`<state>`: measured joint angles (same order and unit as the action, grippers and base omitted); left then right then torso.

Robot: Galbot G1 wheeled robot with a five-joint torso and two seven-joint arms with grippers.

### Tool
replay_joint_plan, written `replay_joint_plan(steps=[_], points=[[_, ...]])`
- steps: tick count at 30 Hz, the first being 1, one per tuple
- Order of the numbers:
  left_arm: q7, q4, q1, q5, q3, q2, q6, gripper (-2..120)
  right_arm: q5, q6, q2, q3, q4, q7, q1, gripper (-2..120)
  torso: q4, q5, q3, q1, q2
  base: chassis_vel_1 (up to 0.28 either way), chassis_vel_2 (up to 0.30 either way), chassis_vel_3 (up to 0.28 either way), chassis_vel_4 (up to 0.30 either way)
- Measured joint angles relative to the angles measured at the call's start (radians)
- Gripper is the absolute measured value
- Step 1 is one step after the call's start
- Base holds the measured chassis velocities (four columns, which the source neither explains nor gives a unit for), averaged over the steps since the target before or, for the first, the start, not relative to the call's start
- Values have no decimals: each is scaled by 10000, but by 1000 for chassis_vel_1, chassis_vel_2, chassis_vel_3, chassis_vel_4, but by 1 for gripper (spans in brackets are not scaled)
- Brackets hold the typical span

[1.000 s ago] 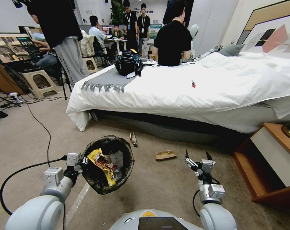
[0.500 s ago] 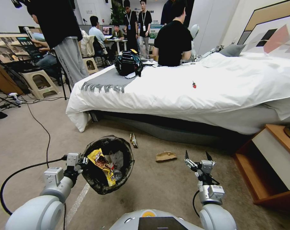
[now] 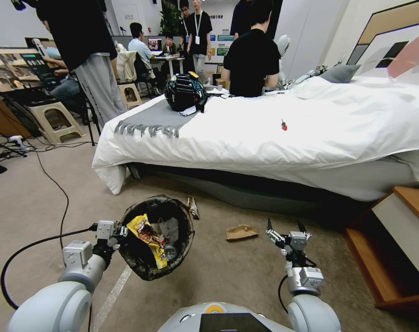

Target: Pick up the trash bin, then pick up the garbage from the floor and place it into the trash bin.

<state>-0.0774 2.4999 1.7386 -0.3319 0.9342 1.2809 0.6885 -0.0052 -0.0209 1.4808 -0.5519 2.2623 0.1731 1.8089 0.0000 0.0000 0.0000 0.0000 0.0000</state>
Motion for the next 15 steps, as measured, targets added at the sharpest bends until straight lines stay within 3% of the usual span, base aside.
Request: replay_joint_plan(steps=[8,15], points=[[-4,0,-11,1,-2,-12,0,1,-7,1,14,20,-23,-8,-2,100,1,0,0,0,0,-87,92,84,-92],[-3,0,6,-28,21,-29,0,1,259,331,-226,59,-189,-53,-209,100,0,0,-1,0,0,0,0,0,0]])
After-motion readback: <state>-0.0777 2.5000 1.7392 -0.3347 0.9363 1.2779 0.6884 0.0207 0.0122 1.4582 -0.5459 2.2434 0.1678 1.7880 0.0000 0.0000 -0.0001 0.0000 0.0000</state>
